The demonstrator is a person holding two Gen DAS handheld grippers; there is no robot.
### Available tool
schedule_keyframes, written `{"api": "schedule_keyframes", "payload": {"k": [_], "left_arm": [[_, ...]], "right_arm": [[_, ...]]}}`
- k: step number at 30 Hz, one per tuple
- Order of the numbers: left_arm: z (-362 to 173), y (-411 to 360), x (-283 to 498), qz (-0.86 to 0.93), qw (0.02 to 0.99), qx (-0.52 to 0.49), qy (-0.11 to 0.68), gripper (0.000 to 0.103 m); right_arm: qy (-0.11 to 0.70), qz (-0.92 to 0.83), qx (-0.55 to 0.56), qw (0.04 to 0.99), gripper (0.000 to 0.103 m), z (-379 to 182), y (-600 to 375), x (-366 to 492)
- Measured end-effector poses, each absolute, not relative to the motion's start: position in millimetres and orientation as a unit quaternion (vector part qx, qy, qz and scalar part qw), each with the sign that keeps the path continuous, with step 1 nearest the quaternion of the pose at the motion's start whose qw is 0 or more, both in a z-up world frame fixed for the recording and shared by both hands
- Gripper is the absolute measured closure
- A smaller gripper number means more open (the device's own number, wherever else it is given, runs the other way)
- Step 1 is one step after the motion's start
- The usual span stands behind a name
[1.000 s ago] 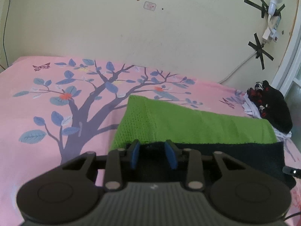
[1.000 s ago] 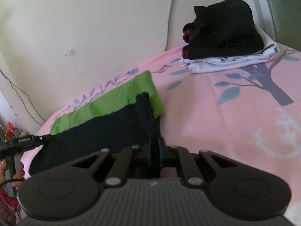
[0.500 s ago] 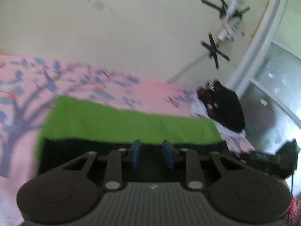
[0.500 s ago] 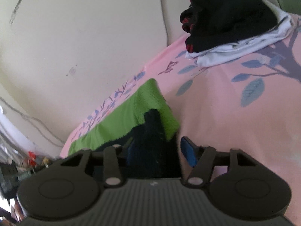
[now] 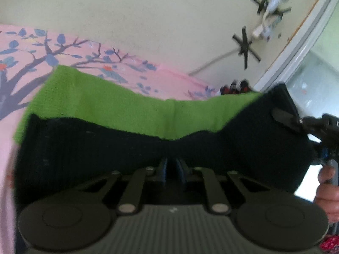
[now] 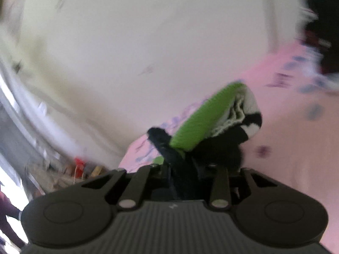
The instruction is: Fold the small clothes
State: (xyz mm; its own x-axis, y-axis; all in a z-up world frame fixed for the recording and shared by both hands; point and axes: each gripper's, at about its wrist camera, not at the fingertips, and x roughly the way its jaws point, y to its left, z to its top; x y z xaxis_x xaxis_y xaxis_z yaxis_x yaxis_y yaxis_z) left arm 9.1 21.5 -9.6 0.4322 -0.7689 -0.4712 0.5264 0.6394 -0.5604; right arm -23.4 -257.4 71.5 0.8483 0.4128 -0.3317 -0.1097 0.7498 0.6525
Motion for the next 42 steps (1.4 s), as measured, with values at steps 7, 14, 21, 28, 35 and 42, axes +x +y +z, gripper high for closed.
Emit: {"api": "schedule_keyframes", "payload": {"k": [7,14,21,28,35,42], "left_arm": [[8.1,150.5,-10.1,-0.295,0.875,-0.261,0.283,0.091],[2.4,208.8,-21.3,-0.241,0.877,-0.312,0.275,0.08],[13.5,171.9,-24.0,-0.312,0.865,-0.296,0.261,0.052],[14.8,116.0,-41.1,-0.303,0.892,-0.18,0.282,0.072],[-27.1,138.3,-38.9,-0.261,0.877,-0.207,0.346,0.093],[-3.3,134.6,-44.8,-0.259,0.892,-0.175,0.327,0.069]], "right_arm": [[0.308,0.223,0.231,0.896,0.076,66.0,-136.2,53.5],[0.343,0.295,0.138,0.881,0.032,34.8,-68.7,74.8],[0.241,0.262,0.112,0.928,0.044,93.2,-132.6,21.0],[0.268,0.223,0.152,0.925,0.063,92.2,-160.4,69.5],[0.331,0.211,0.099,0.915,0.084,35.8,-99.4,135.8],[0.286,0.24,0.168,0.912,0.037,59.3,-143.5,96.8]]}}
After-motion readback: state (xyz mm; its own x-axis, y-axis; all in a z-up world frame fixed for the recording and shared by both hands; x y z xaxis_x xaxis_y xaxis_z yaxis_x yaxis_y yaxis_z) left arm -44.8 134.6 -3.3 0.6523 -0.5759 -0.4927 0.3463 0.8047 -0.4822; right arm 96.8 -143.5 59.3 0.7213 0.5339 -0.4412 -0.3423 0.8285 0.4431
